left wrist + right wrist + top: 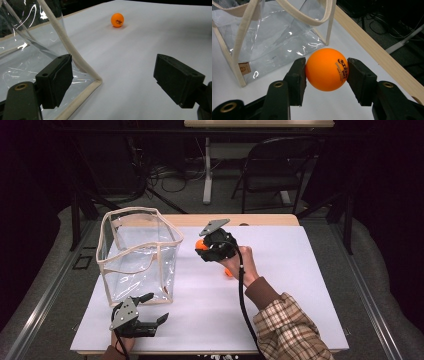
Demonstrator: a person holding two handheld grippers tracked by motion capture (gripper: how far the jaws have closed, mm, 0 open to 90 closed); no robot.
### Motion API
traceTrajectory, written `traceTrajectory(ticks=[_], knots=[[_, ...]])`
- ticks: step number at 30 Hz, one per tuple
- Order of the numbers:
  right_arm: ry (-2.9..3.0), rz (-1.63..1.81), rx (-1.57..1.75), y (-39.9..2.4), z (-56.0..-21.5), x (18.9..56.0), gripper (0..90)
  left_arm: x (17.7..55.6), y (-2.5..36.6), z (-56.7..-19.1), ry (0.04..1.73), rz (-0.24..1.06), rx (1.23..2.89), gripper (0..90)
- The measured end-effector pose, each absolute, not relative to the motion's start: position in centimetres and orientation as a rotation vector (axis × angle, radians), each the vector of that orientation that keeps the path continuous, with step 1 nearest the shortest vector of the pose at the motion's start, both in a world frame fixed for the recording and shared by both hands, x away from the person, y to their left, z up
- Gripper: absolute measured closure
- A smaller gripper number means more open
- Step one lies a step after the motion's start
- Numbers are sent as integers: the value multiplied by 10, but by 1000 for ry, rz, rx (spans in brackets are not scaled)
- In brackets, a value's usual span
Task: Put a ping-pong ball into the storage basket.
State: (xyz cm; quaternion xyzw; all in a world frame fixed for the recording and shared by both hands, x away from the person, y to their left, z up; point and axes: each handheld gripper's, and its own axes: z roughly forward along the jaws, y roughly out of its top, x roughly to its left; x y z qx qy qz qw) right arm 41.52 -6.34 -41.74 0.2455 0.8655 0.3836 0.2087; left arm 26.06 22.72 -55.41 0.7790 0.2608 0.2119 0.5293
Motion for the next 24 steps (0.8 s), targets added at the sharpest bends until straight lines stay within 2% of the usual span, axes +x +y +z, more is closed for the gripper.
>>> traceTrajectory(ticks=[24], knots=[[2388, 1070, 676, -56, -400, 420, 504, 261, 227, -554, 620, 503, 1865, 159]])
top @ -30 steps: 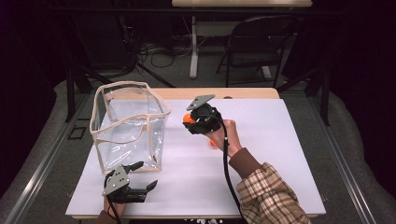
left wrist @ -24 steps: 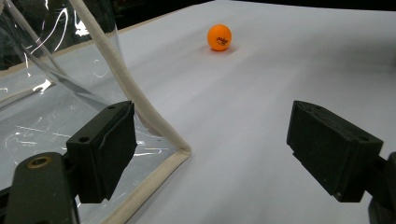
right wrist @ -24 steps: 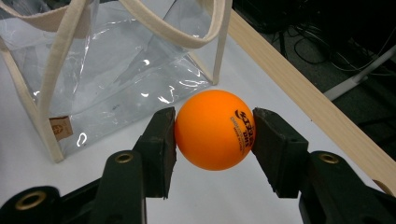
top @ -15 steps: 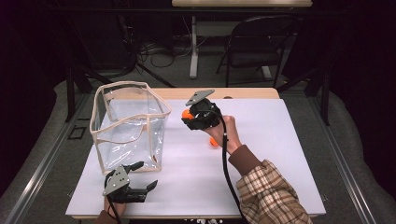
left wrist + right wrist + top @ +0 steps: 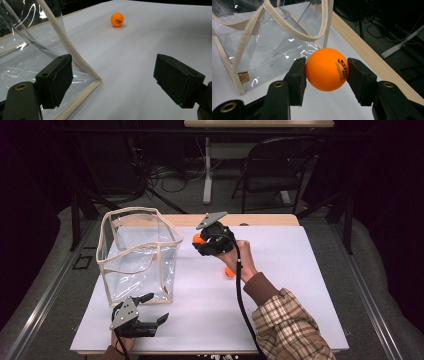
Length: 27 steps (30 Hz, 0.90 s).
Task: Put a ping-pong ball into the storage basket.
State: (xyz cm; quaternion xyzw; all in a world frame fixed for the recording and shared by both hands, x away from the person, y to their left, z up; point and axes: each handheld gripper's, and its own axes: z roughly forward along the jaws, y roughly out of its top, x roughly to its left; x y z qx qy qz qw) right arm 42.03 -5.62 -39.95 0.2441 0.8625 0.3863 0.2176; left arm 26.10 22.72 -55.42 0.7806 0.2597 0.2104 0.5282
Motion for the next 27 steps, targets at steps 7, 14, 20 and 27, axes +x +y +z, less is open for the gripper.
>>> traceTrajectory(ticks=[7, 14, 20, 27], knots=[[2382, 1076, 662, -52, -394, 421, 504, 261, 227, -554, 621, 502, 1864, 159], [2381, 1078, 654, -46, -390, 423, 504, 261, 227, -554, 623, 507, 1865, 159], [2374, 1087, 651, -41, -385, 425, 504, 261, 227, -554, 623, 506, 1865, 159], [2371, 1089, 637, -36, -383, 426, 504, 261, 227, -554, 619, 501, 1862, 159]])
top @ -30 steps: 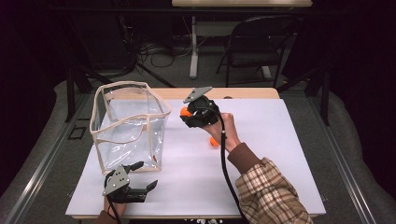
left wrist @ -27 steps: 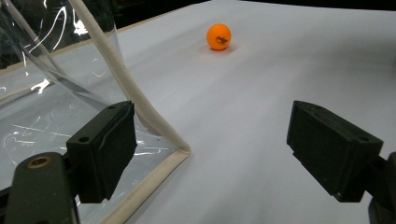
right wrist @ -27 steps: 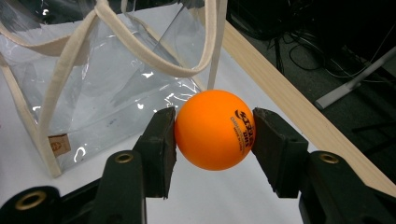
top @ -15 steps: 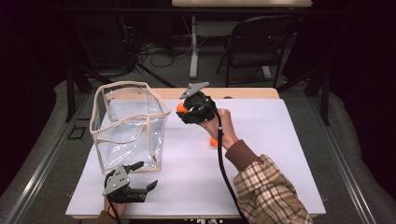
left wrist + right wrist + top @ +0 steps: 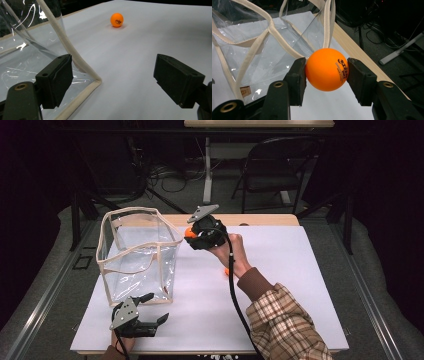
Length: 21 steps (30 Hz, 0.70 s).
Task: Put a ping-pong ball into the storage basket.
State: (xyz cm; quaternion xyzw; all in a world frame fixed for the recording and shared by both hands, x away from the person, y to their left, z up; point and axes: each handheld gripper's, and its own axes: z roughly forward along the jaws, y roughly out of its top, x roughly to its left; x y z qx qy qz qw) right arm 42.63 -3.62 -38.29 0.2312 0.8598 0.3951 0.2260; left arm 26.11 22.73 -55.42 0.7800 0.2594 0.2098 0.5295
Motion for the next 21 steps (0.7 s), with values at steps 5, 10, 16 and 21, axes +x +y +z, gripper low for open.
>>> traceTrajectory(ticks=[5, 10, 16, 21], knots=[[2362, 1103, 637, -33, -381, 427, 504, 261, 227, -554, 620, 501, 1863, 159], [2358, 1105, 633, -31, -378, 427, 504, 261, 227, -554, 619, 501, 1863, 159], [2352, 1114, 626, -28, -376, 427, 504, 261, 227, -554, 619, 501, 1862, 159], [2345, 1124, 632, -26, -375, 428, 504, 261, 227, -554, 619, 501, 1861, 159]])
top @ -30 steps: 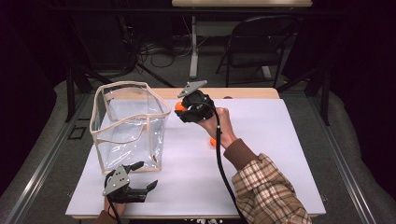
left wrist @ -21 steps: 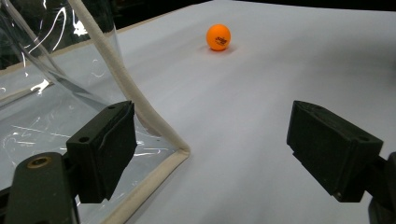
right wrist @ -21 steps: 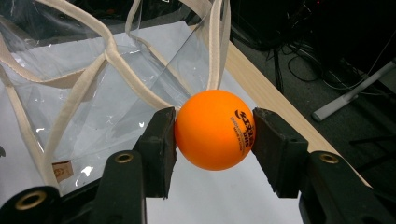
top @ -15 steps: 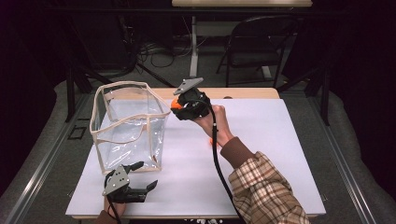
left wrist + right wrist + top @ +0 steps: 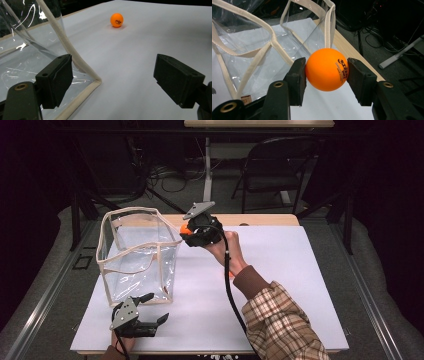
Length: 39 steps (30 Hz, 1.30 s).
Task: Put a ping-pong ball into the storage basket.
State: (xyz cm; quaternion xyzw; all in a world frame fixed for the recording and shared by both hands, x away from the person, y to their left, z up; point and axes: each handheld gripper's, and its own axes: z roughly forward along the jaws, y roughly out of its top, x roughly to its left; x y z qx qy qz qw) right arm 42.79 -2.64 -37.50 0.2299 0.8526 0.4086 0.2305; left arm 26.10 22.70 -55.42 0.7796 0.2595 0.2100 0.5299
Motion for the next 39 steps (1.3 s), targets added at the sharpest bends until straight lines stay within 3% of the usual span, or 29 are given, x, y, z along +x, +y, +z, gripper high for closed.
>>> traceTrajectory(ticks=[39], knots=[[2344, 1175, 601, 6, -363, 437, 505, 262, 226, -555, 622, 496, 1864, 159]])
